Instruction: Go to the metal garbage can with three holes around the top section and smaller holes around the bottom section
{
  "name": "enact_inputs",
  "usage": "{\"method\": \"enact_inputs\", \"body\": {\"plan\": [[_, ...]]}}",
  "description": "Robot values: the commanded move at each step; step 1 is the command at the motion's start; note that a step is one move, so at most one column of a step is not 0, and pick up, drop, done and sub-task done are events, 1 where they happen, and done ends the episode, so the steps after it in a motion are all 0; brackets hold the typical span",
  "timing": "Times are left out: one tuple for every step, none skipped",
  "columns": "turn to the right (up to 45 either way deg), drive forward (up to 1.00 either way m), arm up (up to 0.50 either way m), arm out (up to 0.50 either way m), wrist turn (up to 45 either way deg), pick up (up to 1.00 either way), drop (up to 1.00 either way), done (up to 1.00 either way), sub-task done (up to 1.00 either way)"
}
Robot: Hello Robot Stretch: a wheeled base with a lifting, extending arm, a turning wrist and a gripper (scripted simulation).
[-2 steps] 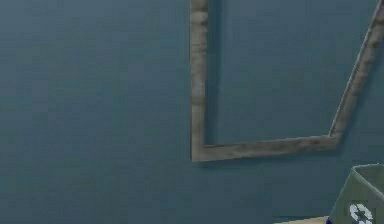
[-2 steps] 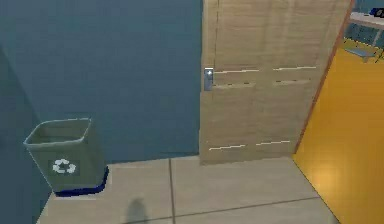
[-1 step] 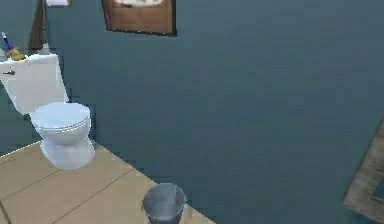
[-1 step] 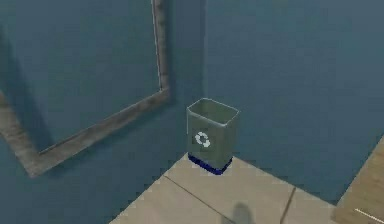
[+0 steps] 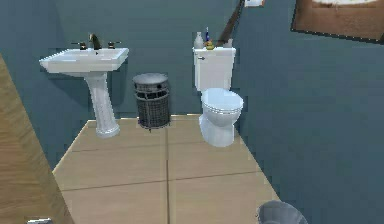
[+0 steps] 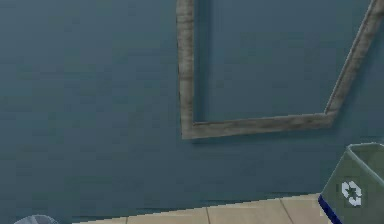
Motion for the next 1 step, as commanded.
{"method": "enact_inputs", "body": {"plan": [[-3.0, 0.0, 0.0, 0.0, 0.0, 0.0, 0.0, 0.0, 0.0]]}}
